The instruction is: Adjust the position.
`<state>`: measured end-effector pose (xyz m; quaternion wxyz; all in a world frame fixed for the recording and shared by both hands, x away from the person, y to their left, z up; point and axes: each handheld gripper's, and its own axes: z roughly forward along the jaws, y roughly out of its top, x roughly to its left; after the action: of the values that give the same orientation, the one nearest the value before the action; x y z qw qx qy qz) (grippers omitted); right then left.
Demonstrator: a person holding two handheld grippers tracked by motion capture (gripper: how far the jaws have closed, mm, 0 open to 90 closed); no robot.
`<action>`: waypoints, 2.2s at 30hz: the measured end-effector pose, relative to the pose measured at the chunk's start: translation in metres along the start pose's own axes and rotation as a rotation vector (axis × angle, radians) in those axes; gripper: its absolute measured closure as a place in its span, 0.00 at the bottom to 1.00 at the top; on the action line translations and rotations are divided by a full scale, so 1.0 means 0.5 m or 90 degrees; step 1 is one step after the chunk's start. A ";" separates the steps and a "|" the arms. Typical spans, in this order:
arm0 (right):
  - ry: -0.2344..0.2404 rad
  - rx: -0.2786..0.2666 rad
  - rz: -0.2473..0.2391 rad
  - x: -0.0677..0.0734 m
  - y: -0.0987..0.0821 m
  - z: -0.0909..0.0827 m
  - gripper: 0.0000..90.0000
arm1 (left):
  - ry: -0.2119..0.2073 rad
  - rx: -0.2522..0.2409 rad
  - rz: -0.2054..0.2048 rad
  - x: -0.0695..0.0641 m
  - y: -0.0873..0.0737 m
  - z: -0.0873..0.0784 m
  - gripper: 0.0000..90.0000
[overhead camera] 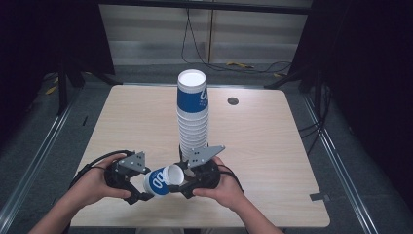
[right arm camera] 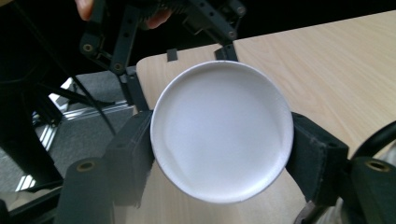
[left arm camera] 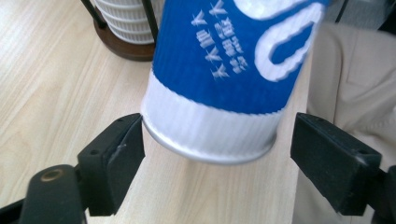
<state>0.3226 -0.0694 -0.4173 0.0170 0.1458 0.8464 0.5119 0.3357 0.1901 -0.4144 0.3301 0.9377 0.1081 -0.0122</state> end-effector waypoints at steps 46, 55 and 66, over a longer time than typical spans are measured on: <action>0.029 -0.071 0.050 -0.010 -0.019 -0.008 0.32 | -0.001 -0.071 0.022 0.005 0.003 -0.015 0.25; 0.015 -0.050 0.039 -0.008 -0.020 -0.008 0.25 | 0.009 -0.027 0.039 0.004 0.017 -0.036 0.26; -0.014 0.010 -0.002 0.001 -0.018 -0.008 0.18 | 0.027 0.100 0.070 -0.004 0.034 -0.026 0.26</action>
<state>0.3193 -0.0765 -0.4234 0.0262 0.1505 0.8505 0.5033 0.3366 0.1848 -0.3934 0.2533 0.9652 0.0619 0.0175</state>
